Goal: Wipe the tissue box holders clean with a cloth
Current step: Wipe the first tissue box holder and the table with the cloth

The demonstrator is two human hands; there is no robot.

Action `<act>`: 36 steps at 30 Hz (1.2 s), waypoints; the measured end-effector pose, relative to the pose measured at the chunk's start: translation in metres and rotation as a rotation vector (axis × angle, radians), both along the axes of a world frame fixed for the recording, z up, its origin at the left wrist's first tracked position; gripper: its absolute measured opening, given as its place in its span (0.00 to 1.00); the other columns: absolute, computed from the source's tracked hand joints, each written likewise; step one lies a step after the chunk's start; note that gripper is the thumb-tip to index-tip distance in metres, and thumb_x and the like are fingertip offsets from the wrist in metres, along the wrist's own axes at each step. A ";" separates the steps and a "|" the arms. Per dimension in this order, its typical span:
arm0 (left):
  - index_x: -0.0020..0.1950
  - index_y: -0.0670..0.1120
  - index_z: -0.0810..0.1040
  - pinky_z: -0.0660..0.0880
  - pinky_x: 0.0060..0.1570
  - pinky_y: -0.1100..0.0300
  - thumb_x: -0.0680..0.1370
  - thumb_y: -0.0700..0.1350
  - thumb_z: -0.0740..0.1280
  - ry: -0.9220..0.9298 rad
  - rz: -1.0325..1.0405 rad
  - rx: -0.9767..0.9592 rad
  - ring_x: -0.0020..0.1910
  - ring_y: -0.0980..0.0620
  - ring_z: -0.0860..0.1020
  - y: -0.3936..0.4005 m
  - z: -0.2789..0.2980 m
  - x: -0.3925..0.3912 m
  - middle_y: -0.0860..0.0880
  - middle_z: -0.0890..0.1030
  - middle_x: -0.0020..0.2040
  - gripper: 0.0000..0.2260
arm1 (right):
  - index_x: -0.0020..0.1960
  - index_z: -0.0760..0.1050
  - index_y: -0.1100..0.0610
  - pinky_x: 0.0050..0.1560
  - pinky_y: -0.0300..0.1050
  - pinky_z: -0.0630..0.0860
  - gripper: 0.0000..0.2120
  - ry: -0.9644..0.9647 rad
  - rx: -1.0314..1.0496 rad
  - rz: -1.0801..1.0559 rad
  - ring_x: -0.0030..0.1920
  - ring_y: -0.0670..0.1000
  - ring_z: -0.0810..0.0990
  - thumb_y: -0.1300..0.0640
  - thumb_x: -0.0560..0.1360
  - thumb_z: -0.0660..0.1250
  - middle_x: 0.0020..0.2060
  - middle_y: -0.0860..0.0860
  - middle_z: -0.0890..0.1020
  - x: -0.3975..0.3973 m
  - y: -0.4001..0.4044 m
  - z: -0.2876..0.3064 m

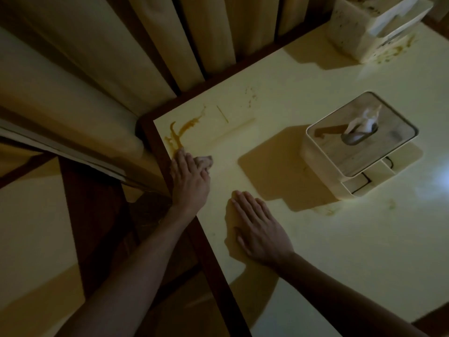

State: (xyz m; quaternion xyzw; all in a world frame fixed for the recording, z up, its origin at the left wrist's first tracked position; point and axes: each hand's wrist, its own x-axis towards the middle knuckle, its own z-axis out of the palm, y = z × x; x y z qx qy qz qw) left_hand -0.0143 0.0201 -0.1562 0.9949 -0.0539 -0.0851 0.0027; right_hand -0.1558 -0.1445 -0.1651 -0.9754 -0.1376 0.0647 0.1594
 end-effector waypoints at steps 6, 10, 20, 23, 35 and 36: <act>0.71 0.37 0.64 0.47 0.71 0.35 0.80 0.45 0.45 -0.038 -0.409 0.192 0.74 0.31 0.45 -0.060 0.003 0.044 0.32 0.56 0.74 0.23 | 0.76 0.55 0.61 0.72 0.54 0.51 0.32 -0.021 -0.004 0.008 0.76 0.58 0.55 0.44 0.78 0.51 0.75 0.58 0.57 0.001 0.000 -0.004; 0.73 0.42 0.64 0.47 0.71 0.34 0.80 0.41 0.53 -0.034 -0.575 0.150 0.74 0.31 0.42 -0.147 0.001 0.080 0.34 0.51 0.76 0.20 | 0.76 0.55 0.61 0.72 0.53 0.50 0.32 -0.027 -0.006 0.008 0.76 0.58 0.54 0.44 0.78 0.49 0.76 0.58 0.57 0.002 0.001 -0.007; 0.73 0.39 0.63 0.48 0.72 0.37 0.80 0.48 0.53 -0.018 -0.111 0.148 0.74 0.31 0.46 -0.079 -0.011 0.082 0.33 0.55 0.74 0.23 | 0.77 0.53 0.61 0.72 0.54 0.50 0.32 -0.038 -0.021 0.019 0.76 0.58 0.53 0.43 0.79 0.51 0.76 0.58 0.55 0.001 0.001 -0.007; 0.70 0.40 0.66 0.48 0.70 0.35 0.74 0.54 0.41 0.028 0.093 0.194 0.73 0.31 0.48 0.001 -0.025 0.086 0.31 0.55 0.73 0.31 | 0.77 0.53 0.61 0.72 0.54 0.50 0.33 -0.027 -0.013 0.014 0.76 0.58 0.53 0.43 0.79 0.52 0.76 0.58 0.55 0.001 0.000 -0.006; 0.69 0.43 0.68 0.49 0.71 0.38 0.80 0.43 0.51 -0.146 -0.192 0.164 0.73 0.33 0.52 -0.120 -0.007 0.127 0.33 0.63 0.71 0.19 | 0.77 0.53 0.60 0.75 0.56 0.50 0.33 -0.032 0.027 0.019 0.76 0.58 0.52 0.43 0.78 0.50 0.76 0.58 0.55 0.002 0.000 -0.010; 0.70 0.42 0.66 0.48 0.71 0.37 0.80 0.43 0.50 -0.142 -0.239 0.148 0.73 0.33 0.52 -0.142 -0.009 0.134 0.33 0.63 0.71 0.20 | 0.77 0.52 0.60 0.76 0.56 0.49 0.32 -0.039 0.040 0.015 0.76 0.58 0.51 0.43 0.78 0.50 0.76 0.58 0.55 0.002 0.000 -0.010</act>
